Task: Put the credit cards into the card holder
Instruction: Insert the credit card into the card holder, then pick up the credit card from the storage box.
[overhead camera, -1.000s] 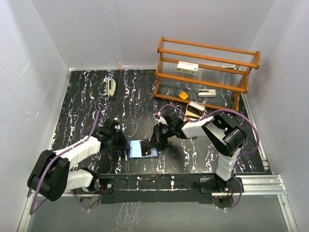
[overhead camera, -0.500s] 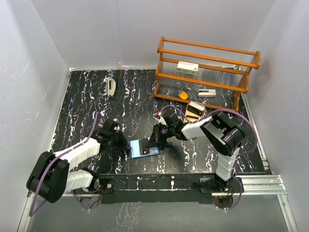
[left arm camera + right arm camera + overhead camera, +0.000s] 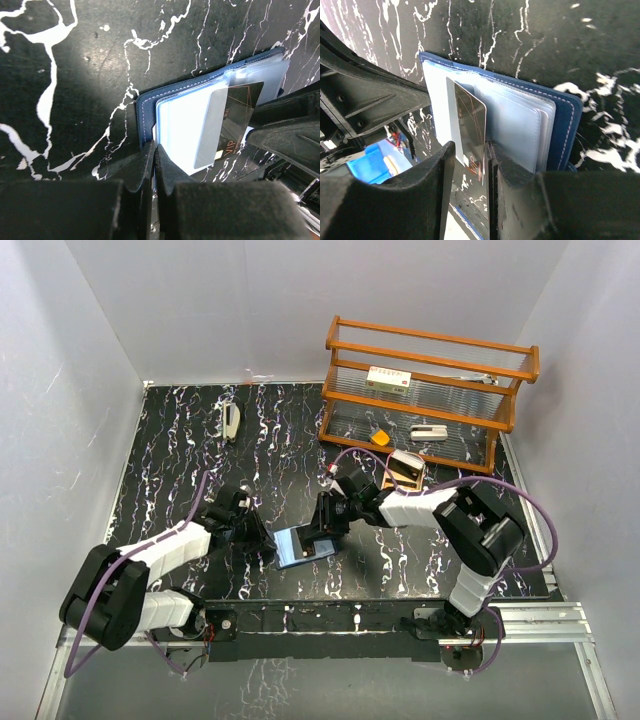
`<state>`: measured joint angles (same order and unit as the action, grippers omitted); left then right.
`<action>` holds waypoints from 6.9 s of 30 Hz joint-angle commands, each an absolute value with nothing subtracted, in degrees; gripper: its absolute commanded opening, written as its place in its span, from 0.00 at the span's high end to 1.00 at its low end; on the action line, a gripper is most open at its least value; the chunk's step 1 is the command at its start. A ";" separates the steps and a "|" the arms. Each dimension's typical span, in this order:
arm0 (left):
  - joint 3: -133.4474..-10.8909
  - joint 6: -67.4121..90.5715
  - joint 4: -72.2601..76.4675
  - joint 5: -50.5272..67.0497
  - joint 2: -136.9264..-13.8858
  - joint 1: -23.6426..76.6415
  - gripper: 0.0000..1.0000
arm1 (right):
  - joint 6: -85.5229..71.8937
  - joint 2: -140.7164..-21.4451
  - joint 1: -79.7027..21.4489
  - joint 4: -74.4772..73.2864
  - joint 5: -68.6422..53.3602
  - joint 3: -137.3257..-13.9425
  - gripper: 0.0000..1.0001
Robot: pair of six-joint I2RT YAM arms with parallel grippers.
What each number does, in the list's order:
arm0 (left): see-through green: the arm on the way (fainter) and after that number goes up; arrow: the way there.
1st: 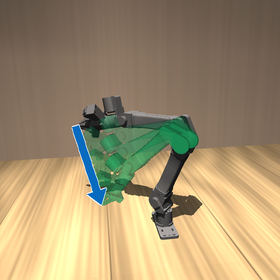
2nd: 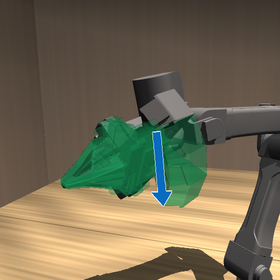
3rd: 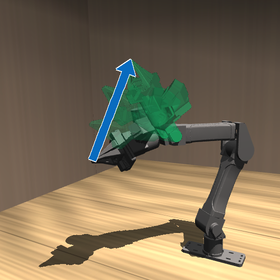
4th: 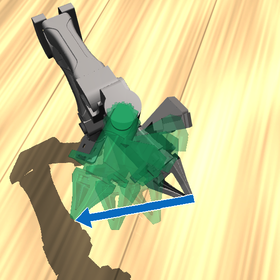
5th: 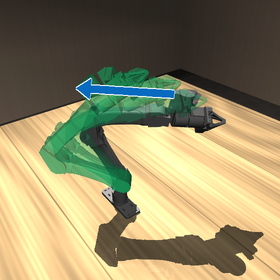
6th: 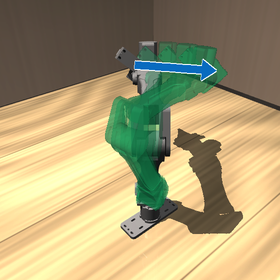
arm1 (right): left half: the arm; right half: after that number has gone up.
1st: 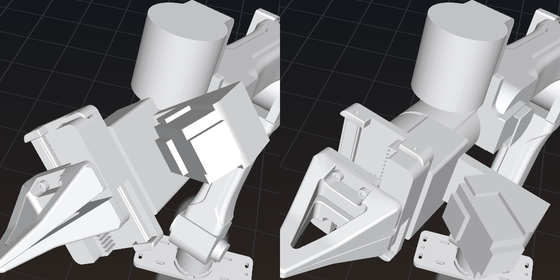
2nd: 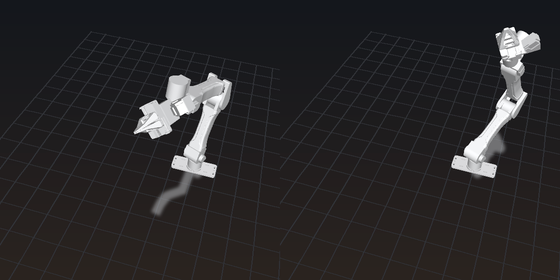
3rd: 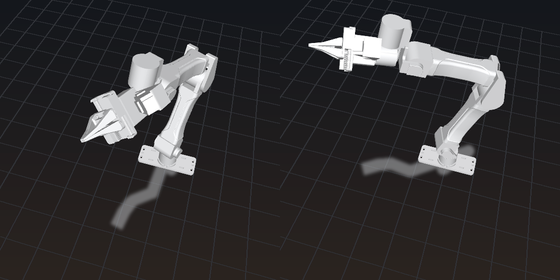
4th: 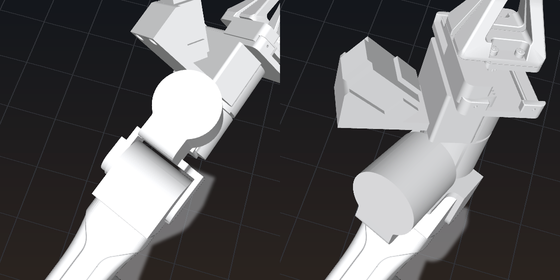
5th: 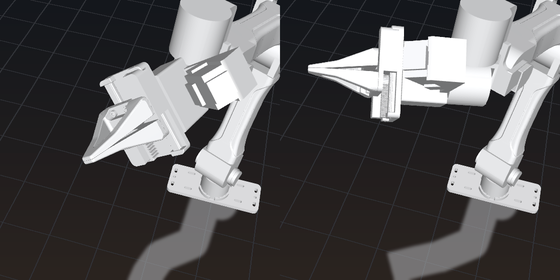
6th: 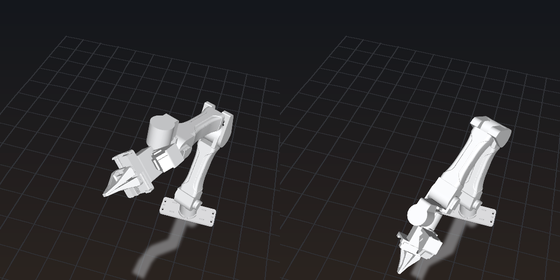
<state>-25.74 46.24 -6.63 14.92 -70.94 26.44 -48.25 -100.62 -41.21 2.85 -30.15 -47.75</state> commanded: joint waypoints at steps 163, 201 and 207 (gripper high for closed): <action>-37.01 25.13 -19.42 16.48 -50.09 25.68 0.01 | 14.94 -100.46 -23.38 -25.46 36.47 -73.96 0.77; -35.84 36.05 -14.14 29.66 -50.07 25.75 0.18 | -13.49 -83.62 -36.03 -49.28 14.21 -79.80 1.00; -30.31 48.44 -1.74 34.98 -47.81 25.75 0.22 | -18.16 -79.13 -41.24 -41.83 2.46 -76.46 1.00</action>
